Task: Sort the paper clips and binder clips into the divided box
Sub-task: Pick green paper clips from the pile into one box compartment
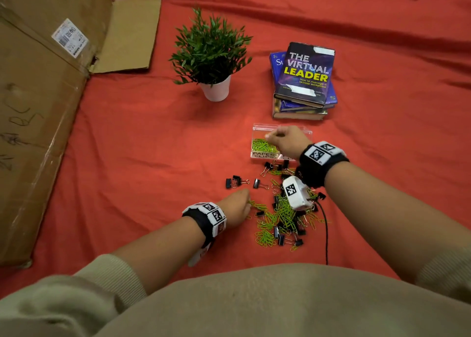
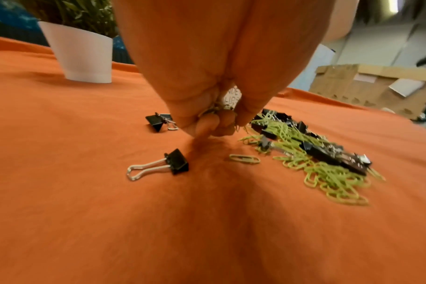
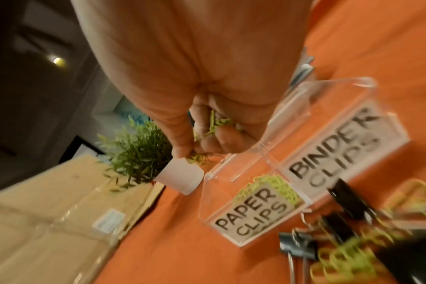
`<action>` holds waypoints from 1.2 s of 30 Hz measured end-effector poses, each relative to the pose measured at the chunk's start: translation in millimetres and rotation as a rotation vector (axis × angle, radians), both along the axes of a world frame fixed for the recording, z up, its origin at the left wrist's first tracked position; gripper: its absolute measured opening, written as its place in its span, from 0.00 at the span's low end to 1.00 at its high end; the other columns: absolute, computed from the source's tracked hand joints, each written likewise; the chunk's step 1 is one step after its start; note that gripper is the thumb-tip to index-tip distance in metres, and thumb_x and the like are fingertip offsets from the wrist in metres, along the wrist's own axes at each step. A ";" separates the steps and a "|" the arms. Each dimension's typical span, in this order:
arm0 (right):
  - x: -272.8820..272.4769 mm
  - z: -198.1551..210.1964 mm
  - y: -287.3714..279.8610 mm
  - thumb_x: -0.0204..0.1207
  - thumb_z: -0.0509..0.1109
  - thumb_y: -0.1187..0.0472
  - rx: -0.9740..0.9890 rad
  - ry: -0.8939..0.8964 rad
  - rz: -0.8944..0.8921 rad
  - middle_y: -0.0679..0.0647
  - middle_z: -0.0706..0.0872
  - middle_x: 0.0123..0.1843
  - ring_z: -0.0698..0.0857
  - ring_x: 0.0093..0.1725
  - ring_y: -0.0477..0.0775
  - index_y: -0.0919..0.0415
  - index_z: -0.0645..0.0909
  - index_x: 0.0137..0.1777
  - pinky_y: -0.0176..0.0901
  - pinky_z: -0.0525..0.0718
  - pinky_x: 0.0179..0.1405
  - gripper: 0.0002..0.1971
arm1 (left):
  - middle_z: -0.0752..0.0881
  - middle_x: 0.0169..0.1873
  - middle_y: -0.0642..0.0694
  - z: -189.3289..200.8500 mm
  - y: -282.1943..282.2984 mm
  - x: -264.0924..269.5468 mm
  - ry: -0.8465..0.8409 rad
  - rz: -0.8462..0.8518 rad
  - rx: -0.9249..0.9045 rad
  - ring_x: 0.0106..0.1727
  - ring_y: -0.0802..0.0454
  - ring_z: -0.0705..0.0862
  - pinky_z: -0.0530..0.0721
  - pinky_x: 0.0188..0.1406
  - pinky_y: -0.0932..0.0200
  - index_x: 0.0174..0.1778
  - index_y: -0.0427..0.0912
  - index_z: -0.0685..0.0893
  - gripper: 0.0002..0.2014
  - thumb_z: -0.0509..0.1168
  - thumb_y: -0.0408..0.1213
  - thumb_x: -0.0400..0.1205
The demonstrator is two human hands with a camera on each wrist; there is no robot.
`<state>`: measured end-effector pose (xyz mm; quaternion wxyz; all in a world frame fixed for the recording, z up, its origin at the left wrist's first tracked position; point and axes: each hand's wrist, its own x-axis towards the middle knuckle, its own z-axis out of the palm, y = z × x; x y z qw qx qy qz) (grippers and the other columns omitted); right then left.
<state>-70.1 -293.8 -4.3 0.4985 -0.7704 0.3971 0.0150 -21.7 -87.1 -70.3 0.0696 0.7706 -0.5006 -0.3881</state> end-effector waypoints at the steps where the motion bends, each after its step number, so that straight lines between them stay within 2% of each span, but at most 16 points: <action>1: 10.6 -1.8 -3.3 0.79 0.68 0.54 -0.093 0.034 0.025 0.53 0.83 0.35 0.79 0.34 0.51 0.62 0.83 0.45 0.39 0.74 0.30 0.11 | 0.80 0.54 0.34 -0.5 -1.1 1.6 0.006 0.009 -0.002 0.55 0.38 0.79 0.73 0.50 0.53 0.56 0.33 0.72 0.09 0.56 0.36 0.85; 5: 37.8 -18.4 -5.4 0.79 0.66 0.60 -0.333 0.220 0.185 0.64 0.87 0.50 0.84 0.51 0.62 0.67 0.83 0.51 0.47 0.79 0.47 0.10 | 0.81 0.54 0.34 5.7 -10.7 12.3 0.020 0.025 -0.001 0.55 0.38 0.79 0.74 0.50 0.52 0.56 0.33 0.72 0.09 0.56 0.35 0.85; 9: 41.1 -26.8 -2.0 0.77 0.62 0.69 -0.375 0.300 0.369 0.63 0.87 0.57 0.84 0.59 0.62 0.64 0.84 0.57 0.50 0.77 0.65 0.12 | 0.81 0.55 0.34 21.4 -28.0 28.0 -0.009 0.004 -0.040 0.57 0.38 0.80 0.72 0.49 0.54 0.57 0.32 0.73 0.10 0.57 0.35 0.85; 10: 39.3 -27.4 -2.0 0.76 0.62 0.70 -0.369 0.295 0.377 0.62 0.86 0.58 0.84 0.59 0.61 0.62 0.84 0.59 0.48 0.76 0.64 0.15 | 0.82 0.56 0.34 27.0 -34.0 32.5 -0.018 -0.005 -0.049 0.57 0.38 0.80 0.72 0.48 0.55 0.57 0.32 0.74 0.10 0.57 0.34 0.84; 13: 28.8 -23.3 -3.8 0.75 0.61 0.71 -0.352 0.220 0.302 0.61 0.87 0.58 0.85 0.55 0.61 0.59 0.85 0.58 0.43 0.80 0.53 0.16 | 0.82 0.56 0.33 41.8 -55.8 47.2 -0.036 -0.020 -0.099 0.57 0.37 0.81 0.75 0.50 0.53 0.57 0.32 0.74 0.10 0.57 0.32 0.83; 17: -1.7 -13.4 -2.2 0.76 0.61 0.69 -0.317 0.048 0.090 0.58 0.89 0.47 0.84 0.39 0.54 0.62 0.85 0.51 0.43 0.80 0.40 0.12 | 0.82 0.55 0.34 56.0 -93.4 63.8 -0.111 -0.035 -0.141 0.54 0.38 0.80 0.74 0.48 0.53 0.57 0.33 0.74 0.09 0.56 0.32 0.83; 20: -29.9 -14.3 13.4 0.77 0.61 0.68 -0.242 0.059 0.066 0.51 0.85 0.39 0.81 0.32 0.50 0.61 0.84 0.50 0.39 0.79 0.32 0.10 | 0.80 0.57 0.32 60.8 -124.7 67.6 -0.189 -0.031 -0.106 0.51 0.38 0.79 0.73 0.44 0.53 0.58 0.32 0.74 0.10 0.55 0.30 0.83; 21: -38.1 -16.9 21.0 0.77 0.61 0.67 -0.219 0.086 0.097 0.50 0.85 0.39 0.82 0.33 0.50 0.60 0.84 0.49 0.42 0.82 0.33 0.10 | 0.80 0.58 0.31 59.0 -133.4 67.4 -0.213 -0.039 -0.087 0.54 0.37 0.80 0.73 0.45 0.53 0.59 0.31 0.74 0.11 0.54 0.28 0.83; 23: -51.3 -23.5 37.8 0.77 0.61 0.66 -0.197 0.155 0.191 0.52 0.87 0.45 0.86 0.41 0.54 0.57 0.84 0.49 0.48 0.87 0.42 0.10 | 0.79 0.61 0.31 52.9 -145.8 65.6 -0.258 -0.058 -0.034 0.59 0.35 0.81 0.77 0.50 0.50 0.62 0.30 0.74 0.13 0.55 0.26 0.82; 25: -60.8 -30.6 55.6 0.77 0.63 0.65 -0.202 0.212 0.317 0.54 0.87 0.50 0.87 0.47 0.55 0.58 0.84 0.51 0.46 0.86 0.48 0.09 | 0.79 0.63 0.31 45.9 -152.2 62.5 -0.303 -0.086 0.004 0.61 0.34 0.81 0.80 0.56 0.47 0.64 0.30 0.74 0.14 0.56 0.24 0.82; 27: -66.0 -37.9 72.3 0.76 0.65 0.64 -0.219 0.237 0.454 0.57 0.86 0.55 0.85 0.53 0.56 0.61 0.84 0.54 0.45 0.83 0.53 0.10 | 0.79 0.63 0.31 42.2 -154.0 58.9 -0.336 -0.115 0.010 0.62 0.35 0.81 0.80 0.57 0.48 0.65 0.29 0.74 0.15 0.57 0.24 0.82; 29: -68.1 -46.1 84.2 0.76 0.66 0.63 -0.249 0.249 0.569 0.59 0.82 0.58 0.81 0.59 0.57 0.62 0.82 0.58 0.46 0.79 0.58 0.12 | 0.79 0.64 0.33 41.2 -151.6 56.4 -0.328 -0.119 -0.031 0.62 0.36 0.81 0.80 0.58 0.48 0.66 0.31 0.73 0.16 0.57 0.25 0.82; 32: -67.4 -58.0 90.2 0.75 0.65 0.66 -0.291 0.251 0.621 0.60 0.78 0.61 0.78 0.63 0.60 0.63 0.80 0.62 0.49 0.79 0.63 0.15 | 0.79 0.62 0.36 45.2 -136.7 54.2 -0.308 -0.119 -0.162 0.62 0.38 0.80 0.81 0.59 0.46 0.66 0.35 0.75 0.17 0.58 0.28 0.81; 34: -66.2 -61.4 89.8 0.74 0.63 0.69 -0.326 0.268 0.634 0.61 0.77 0.61 0.79 0.62 0.63 0.66 0.79 0.63 0.51 0.80 0.63 0.17 | 0.81 0.59 0.39 47.4 -118.5 51.4 -0.302 -0.089 -0.270 0.60 0.41 0.80 0.81 0.57 0.47 0.62 0.37 0.78 0.14 0.59 0.31 0.80; 36: -65.1 -62.2 89.3 0.73 0.63 0.70 -0.369 0.281 0.663 0.62 0.77 0.60 0.79 0.61 0.64 0.68 0.79 0.62 0.52 0.80 0.62 0.17 | 0.81 0.55 0.41 48.9 -94.5 45.2 -0.264 -0.073 -0.293 0.57 0.42 0.81 0.80 0.53 0.50 0.56 0.40 0.80 0.11 0.60 0.33 0.79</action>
